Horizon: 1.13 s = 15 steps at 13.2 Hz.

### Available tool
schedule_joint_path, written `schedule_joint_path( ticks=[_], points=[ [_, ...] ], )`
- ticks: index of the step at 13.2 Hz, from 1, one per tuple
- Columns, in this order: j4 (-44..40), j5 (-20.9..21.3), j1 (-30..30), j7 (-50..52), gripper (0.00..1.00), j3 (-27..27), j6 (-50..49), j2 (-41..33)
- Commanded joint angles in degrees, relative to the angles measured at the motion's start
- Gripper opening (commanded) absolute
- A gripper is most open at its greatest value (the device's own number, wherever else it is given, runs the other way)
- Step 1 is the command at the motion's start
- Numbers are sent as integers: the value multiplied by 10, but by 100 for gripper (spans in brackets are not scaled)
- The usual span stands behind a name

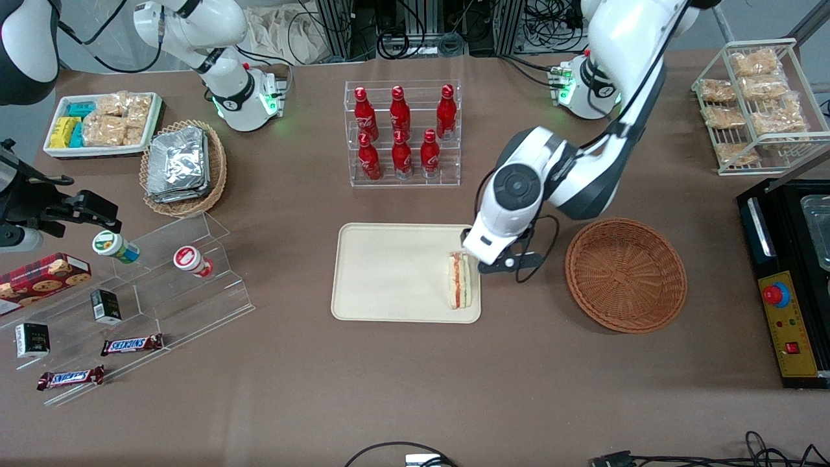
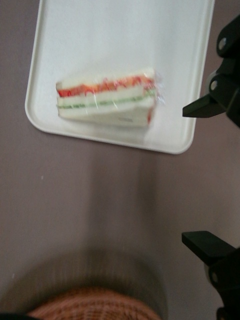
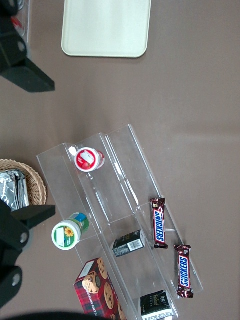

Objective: Place sandwich from basket to tray

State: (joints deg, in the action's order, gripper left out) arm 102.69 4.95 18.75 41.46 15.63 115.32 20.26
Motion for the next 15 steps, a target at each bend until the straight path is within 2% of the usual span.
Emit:
schedule_joint_path(
  ticks=[1, 5, 10, 15],
  points=[
    [122, -7, -36, -63, 100, 0, 2, -132],
    [105, -32, -100, -142, 100, -2, -90, -188],
    [-21, -40, -209, -254, 100, -3, -235, -194],
    [-71, -33, -298, -318, 100, -4, -268, -191]
  ],
)
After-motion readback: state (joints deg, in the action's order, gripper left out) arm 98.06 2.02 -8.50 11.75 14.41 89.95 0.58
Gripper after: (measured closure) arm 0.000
